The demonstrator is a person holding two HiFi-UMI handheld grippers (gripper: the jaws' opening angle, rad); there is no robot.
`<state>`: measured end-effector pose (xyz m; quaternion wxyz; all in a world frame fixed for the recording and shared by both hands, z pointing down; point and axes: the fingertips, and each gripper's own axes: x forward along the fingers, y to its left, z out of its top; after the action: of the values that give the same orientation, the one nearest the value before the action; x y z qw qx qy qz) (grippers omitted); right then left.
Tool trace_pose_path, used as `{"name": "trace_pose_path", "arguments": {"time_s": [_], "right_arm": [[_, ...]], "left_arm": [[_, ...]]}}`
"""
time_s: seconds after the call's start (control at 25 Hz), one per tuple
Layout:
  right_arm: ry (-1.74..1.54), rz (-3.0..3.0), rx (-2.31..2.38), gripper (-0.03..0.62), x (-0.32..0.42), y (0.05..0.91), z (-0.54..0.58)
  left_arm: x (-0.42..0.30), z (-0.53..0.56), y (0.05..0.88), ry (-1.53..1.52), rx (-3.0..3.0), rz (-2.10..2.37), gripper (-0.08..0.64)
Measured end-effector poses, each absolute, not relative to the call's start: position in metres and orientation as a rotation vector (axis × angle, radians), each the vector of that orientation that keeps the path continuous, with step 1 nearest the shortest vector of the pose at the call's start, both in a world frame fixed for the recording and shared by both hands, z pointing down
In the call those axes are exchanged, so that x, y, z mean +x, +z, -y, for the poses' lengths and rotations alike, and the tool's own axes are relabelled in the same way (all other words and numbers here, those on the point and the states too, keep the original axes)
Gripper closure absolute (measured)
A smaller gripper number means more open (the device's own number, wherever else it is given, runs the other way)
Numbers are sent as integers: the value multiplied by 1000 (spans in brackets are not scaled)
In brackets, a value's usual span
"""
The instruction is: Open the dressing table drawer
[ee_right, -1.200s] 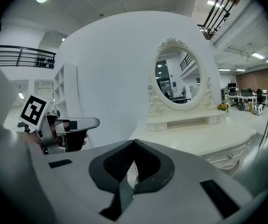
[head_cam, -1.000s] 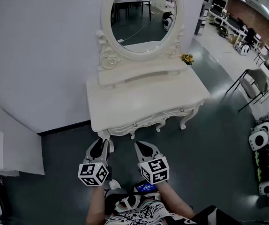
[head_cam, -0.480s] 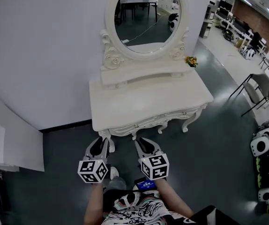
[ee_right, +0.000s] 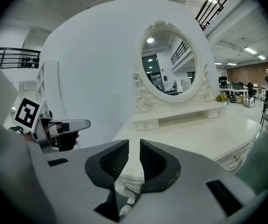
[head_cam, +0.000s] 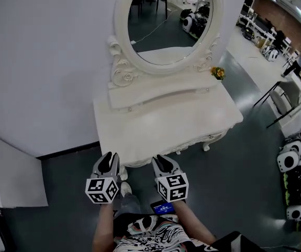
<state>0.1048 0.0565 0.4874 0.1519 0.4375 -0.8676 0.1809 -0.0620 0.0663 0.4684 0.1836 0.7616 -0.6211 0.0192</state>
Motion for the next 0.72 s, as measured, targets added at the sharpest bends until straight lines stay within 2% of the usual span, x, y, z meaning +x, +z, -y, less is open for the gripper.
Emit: {"name": "trace_pose_path", "arguments": {"time_s": [0.36, 0.72], "right_arm": [[524, 2334, 1371, 509, 29, 517, 69], [512, 2273, 1370, 502, -2, 539, 127]], "left_arm": [[-124, 82, 503, 157, 2257, 1555, 462], [-129, 141, 544, 205, 2273, 1415, 462]]}}
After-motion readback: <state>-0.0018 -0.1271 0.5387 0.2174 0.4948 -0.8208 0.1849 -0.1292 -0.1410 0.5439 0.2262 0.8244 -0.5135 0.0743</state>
